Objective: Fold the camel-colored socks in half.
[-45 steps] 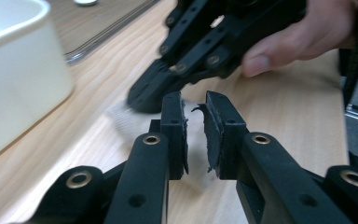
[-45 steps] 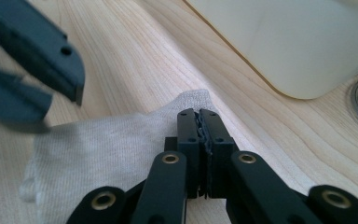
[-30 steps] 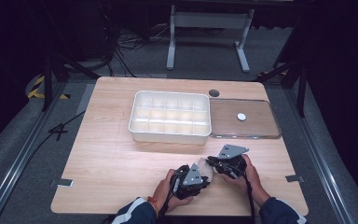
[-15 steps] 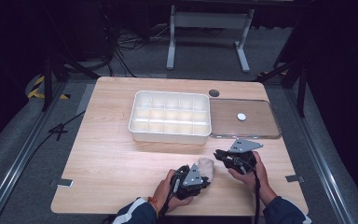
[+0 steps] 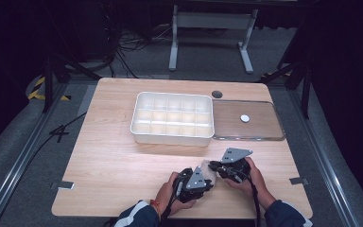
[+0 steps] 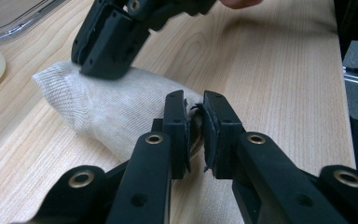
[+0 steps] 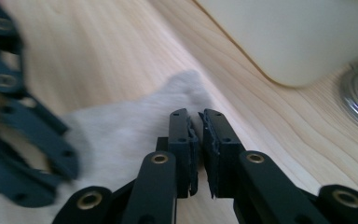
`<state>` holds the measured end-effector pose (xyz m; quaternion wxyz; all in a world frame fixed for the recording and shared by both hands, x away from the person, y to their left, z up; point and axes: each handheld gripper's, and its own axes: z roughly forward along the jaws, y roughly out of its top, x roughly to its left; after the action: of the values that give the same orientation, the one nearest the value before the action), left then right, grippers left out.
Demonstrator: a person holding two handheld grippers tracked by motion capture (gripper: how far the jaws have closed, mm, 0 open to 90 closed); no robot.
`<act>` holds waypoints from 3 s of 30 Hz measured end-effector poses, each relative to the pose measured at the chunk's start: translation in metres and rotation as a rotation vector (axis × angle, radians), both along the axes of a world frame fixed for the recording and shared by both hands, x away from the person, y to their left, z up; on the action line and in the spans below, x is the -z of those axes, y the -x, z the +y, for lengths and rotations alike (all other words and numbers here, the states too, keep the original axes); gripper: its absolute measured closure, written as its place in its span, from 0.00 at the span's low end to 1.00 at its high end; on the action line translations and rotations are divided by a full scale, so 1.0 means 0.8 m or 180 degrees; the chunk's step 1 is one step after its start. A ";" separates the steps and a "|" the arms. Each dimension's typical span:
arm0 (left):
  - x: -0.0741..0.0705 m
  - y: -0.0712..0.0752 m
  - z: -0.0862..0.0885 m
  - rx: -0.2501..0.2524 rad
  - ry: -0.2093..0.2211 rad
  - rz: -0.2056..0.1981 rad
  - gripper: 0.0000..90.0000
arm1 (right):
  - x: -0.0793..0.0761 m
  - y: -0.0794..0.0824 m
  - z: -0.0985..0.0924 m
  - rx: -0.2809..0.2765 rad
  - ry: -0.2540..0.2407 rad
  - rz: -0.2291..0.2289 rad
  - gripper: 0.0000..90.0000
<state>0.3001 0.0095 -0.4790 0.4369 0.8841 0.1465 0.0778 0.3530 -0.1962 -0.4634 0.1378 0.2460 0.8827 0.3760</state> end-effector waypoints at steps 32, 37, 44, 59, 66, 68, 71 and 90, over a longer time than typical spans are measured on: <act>0.001 -0.001 -0.001 -0.0030 0.0026 0.0046 0.90 | 0.004 -0.012 0.024 0.0117 -0.0194 0.0060 0.88; 0.001 -0.001 -0.001 -0.0014 0.0015 0.0049 0.90 | 0.002 -0.018 0.012 0.0343 -0.0093 0.0005 0.88; 0.001 -0.002 -0.001 -0.0003 0.0008 0.0060 0.90 | -0.018 -0.013 -0.016 0.0381 -0.0332 0.0041 0.75; 0.000 -0.001 -0.001 -0.0004 -0.0010 0.0039 0.90 | -0.012 0.005 -0.002 0.0099 -0.0380 0.0376 0.50; 0.000 -0.001 0.000 0.0021 -0.0031 0.0028 0.88 | 0.010 -0.011 -0.004 0.0054 -0.0473 0.0775 0.41; 0.000 -0.001 0.000 0.0022 -0.0029 0.0040 0.88 | 0.016 -0.016 -0.005 0.0028 -0.0561 0.0931 0.41; 0.000 -0.001 0.001 0.0071 0.0012 0.0055 0.85 | 0.017 -0.020 -0.005 -0.0049 -0.0612 0.1041 0.47; -0.023 -0.007 0.172 -0.0801 -0.0651 0.0212 0.27 | 0.010 -0.015 -0.002 -0.0220 -0.0591 0.1135 0.75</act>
<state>0.3057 0.1470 -0.4603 0.3263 0.9007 0.2619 0.1170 0.3652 -0.1976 -0.4715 -0.0570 0.2900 0.8626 0.4107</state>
